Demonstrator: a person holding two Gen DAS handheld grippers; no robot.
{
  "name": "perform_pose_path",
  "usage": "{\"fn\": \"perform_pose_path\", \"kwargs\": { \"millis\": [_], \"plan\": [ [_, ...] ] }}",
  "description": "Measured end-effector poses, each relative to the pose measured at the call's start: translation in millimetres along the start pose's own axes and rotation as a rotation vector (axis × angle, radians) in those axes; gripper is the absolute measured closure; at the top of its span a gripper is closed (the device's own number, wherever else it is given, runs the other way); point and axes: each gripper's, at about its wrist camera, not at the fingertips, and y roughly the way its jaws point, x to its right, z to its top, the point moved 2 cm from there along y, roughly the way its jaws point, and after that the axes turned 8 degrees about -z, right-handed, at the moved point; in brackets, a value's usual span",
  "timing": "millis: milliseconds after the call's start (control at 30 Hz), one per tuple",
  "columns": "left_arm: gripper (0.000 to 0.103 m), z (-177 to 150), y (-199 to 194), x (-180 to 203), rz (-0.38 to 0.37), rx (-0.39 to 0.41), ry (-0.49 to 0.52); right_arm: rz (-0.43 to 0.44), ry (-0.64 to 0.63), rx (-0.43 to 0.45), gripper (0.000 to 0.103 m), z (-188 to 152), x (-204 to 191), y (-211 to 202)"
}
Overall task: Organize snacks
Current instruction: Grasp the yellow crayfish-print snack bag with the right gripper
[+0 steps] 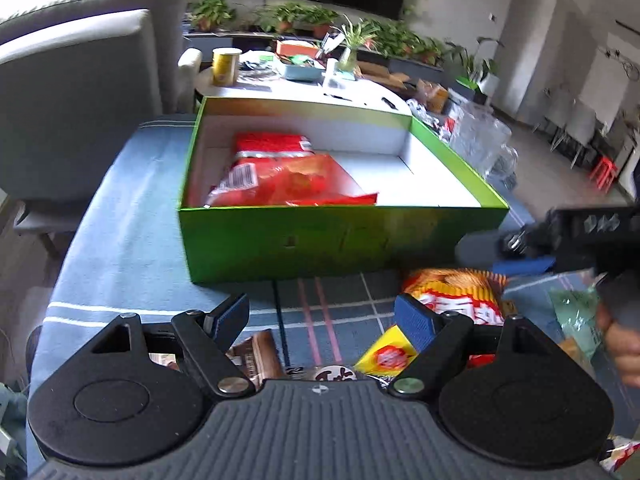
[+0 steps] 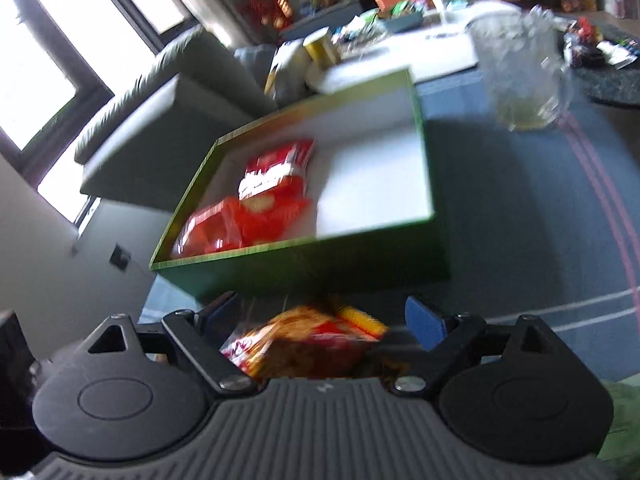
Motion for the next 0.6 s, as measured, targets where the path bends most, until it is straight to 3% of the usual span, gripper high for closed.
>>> {"fn": "perform_pose_path", "kwargs": {
  "millis": [133,267,467,600],
  "plan": [
    [0.025,-2,-13,3,-0.025,0.025,-0.013,0.020,-0.011,-0.043,0.034,-2,-5,13],
    [0.025,-7,-22,7,-0.100,0.022,-0.047,-0.003,-0.013,-0.067,0.034,-2,-4,20],
    [0.025,-15,-26,21,-0.221,-0.039,-0.077,-0.004,0.000,-0.089,0.034,-5,2,21],
    [0.025,-21,-19,30,-0.214,-0.070,-0.070,0.003,-0.004,-0.091,0.034,-5,-1,19]
  ]
}}
